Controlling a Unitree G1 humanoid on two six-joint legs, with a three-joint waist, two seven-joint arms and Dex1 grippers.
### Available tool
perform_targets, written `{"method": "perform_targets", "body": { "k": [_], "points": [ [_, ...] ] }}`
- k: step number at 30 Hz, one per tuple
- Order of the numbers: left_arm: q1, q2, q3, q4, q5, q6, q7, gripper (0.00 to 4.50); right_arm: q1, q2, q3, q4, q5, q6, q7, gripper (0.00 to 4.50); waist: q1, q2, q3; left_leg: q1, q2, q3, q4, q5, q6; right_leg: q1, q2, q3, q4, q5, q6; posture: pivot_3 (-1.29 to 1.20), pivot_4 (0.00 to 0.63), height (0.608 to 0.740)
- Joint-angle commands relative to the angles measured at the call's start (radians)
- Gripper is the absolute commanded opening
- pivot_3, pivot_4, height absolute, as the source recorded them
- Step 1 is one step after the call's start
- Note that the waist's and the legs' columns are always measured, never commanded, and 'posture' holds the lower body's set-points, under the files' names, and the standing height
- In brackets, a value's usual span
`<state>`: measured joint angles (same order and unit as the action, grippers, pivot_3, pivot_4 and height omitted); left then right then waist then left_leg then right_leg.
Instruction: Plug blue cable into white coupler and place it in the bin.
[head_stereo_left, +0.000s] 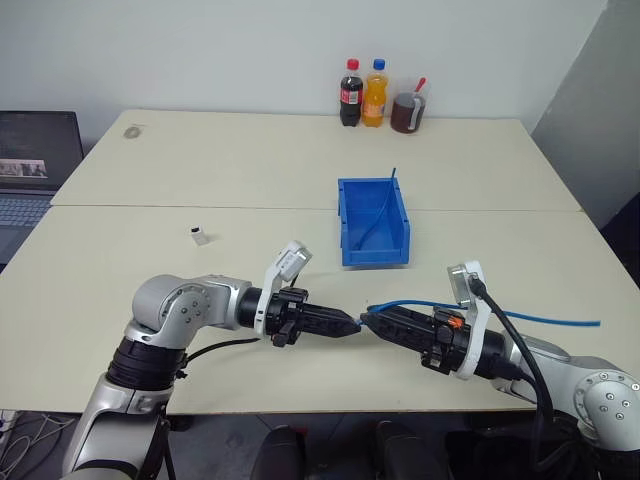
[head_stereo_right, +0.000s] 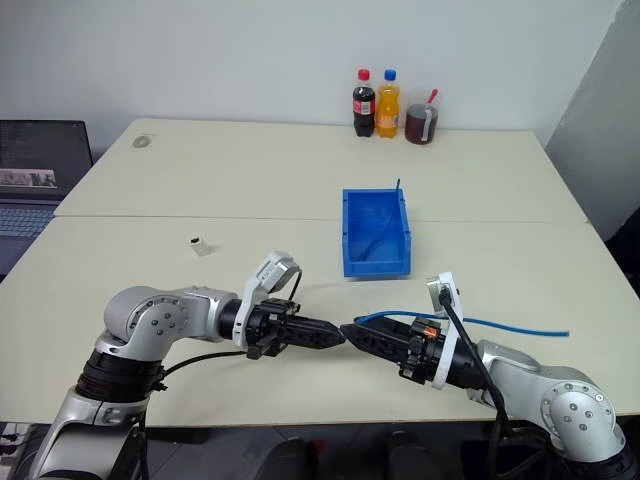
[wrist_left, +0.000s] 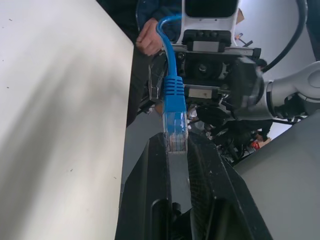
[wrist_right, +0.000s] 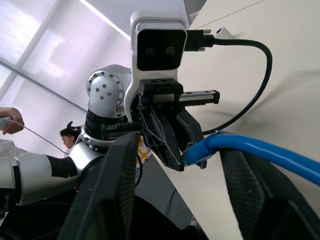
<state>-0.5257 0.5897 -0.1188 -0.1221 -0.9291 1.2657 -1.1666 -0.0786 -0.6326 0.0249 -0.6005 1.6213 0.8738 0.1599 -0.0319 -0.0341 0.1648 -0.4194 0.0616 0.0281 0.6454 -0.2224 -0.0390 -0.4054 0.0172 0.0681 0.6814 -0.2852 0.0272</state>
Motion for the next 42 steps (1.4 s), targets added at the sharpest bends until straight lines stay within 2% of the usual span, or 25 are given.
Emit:
{"method": "perform_targets", "body": {
  "k": [1, 4, 5, 6, 12, 14, 15, 20, 35, 36, 37, 38, 42],
  "points": [
    [0.006, 0.007, 0.019, -0.039, -0.026, 0.004, 0.008, 0.20, -0.011, -0.012, 0.007, -0.030, 0.014, 0.013, 0.040, 1.59, 0.000, 0.000, 0.000, 0.000, 0.000, 0.000, 0.000, 0.000, 0.000, 0.000, 0.000, 0.000, 0.000, 0.000, 0.000, 0.00, 0.150, 0.740],
    [0.009, 0.008, 0.017, -0.041, -0.031, 0.003, 0.010, 0.20, -0.012, -0.018, 0.017, -0.033, 0.005, 0.022, 0.051, 0.74, 0.000, 0.000, 0.000, 0.000, 0.000, 0.000, 0.000, 0.000, 0.000, 0.000, 0.000, 0.000, 0.000, 0.000, 0.000, 0.00, 0.150, 0.740],
    [0.010, 0.008, 0.017, -0.043, -0.033, 0.003, 0.011, 0.20, -0.011, -0.019, 0.018, -0.034, 0.003, 0.023, 0.053, 0.63, 0.000, 0.000, 0.000, 0.000, 0.000, 0.000, 0.000, 0.000, 0.000, 0.000, 0.000, 0.000, 0.000, 0.000, 0.000, 0.00, 0.150, 0.740],
    [0.011, 0.008, 0.018, -0.044, -0.034, 0.004, 0.012, 0.20, -0.011, -0.021, 0.020, -0.035, 0.000, 0.025, 0.057, 0.25, 0.000, 0.000, 0.000, 0.000, 0.000, 0.000, 0.000, 0.000, 0.000, 0.000, 0.000, 0.000, 0.000, 0.000, 0.000, 0.00, 0.150, 0.740],
    [0.022, 0.009, 0.021, -0.051, -0.034, 0.001, 0.011, 0.20, -0.014, -0.033, 0.026, -0.032, -0.006, 0.040, 0.078, 0.13, 0.000, 0.000, 0.000, 0.000, 0.000, 0.000, 0.000, 0.000, 0.000, 0.000, 0.000, 0.000, 0.000, 0.000, 0.000, 0.00, 0.150, 0.740],
    [0.025, 0.009, 0.022, -0.053, -0.034, -0.001, 0.011, 0.20, -0.020, -0.036, 0.025, -0.026, -0.002, 0.043, 0.082, 0.83, 0.000, 0.000, 0.000, 0.000, 0.000, 0.000, 0.000, 0.000, 0.000, 0.000, 0.000, 0.000, 0.000, 0.000, 0.000, 0.00, 0.150, 0.740],
    [0.025, 0.009, 0.022, -0.053, -0.034, -0.002, 0.011, 0.20, -0.021, -0.036, 0.025, -0.024, -0.002, 0.044, 0.083, 0.90, 0.000, 0.000, 0.000, 0.000, 0.000, 0.000, 0.000, 0.000, 0.000, 0.000, 0.000, 0.000, 0.000, 0.000, 0.000, 0.00, 0.150, 0.740],
    [0.031, 0.009, 0.022, -0.056, -0.031, -0.011, 0.010, 0.20, -0.025, -0.040, 0.023, -0.018, -0.006, 0.050, 0.081, 2.01, 0.000, 0.000, 0.000, 0.000, 0.000, 0.000, 0.000, 0.000, 0.000, 0.000, 0.000, 0.000, 0.000, 0.000, 0.000, 0.00, 0.150, 0.740],
    [0.042, 0.016, 0.017, -0.063, -0.038, -0.018, 0.012, 0.20, -0.016, -0.031, 0.003, 0.006, 0.013, 0.037, 0.066, 2.01, 0.000, 0.000, 0.000, 0.000, 0.000, 0.000, 0.000, 0.000, 0.000, 0.000, 0.000, 0.000, 0.000, 0.000, 0.000, 0.00, 0.150, 0.740],
    [0.041, 0.016, 0.017, -0.063, -0.038, -0.018, 0.012, 0.20, -0.016, -0.030, 0.002, 0.007, 0.016, 0.036, 0.063, 1.65, 0.000, 0.000, 0.000, 0.000, 0.000, 0.000, 0.000, 0.000, 0.000, 0.000, 0.000, 0.000, 0.000, 0.000, 0.000, 0.00, 0.150, 0.740],
    [0.041, 0.016, 0.016, -0.062, -0.038, -0.018, 0.012, 0.20, -0.016, -0.030, 0.002, 0.008, 0.017, 0.035, 0.061, 1.64, 0.000, 0.000, 0.000, 0.000, 0.000, 0.000, 0.000, 0.000, 0.000, 0.000, 0.000, 0.000, 0.000, 0.000, 0.000, 0.00, 0.150, 0.740],
    [0.039, 0.016, 0.015, -0.061, -0.037, -0.018, 0.011, 0.20, -0.016, -0.029, 0.002, 0.008, 0.018, 0.035, 0.060, 1.43, 0.000, 0.000, 0.000, 0.000, 0.000, 0.000, 0.000, 0.000, 0.000, 0.000, 0.000, 0.000, 0.000, 0.000, 0.000, 0.00, 0.150, 0.740],
    [0.032, 0.016, 0.013, -0.055, -0.038, -0.018, 0.011, 0.20, -0.014, -0.023, 0.004, 0.006, 0.021, 0.033, 0.054, 0.36, 0.000, 0.000, 0.000, 0.000, 0.000, 0.000, 0.000, 0.000, 0.000, 0.000, 0.000, 0.000, 0.000, 0.000, 0.000, 0.00, 0.150, 0.740]
  ]
}}
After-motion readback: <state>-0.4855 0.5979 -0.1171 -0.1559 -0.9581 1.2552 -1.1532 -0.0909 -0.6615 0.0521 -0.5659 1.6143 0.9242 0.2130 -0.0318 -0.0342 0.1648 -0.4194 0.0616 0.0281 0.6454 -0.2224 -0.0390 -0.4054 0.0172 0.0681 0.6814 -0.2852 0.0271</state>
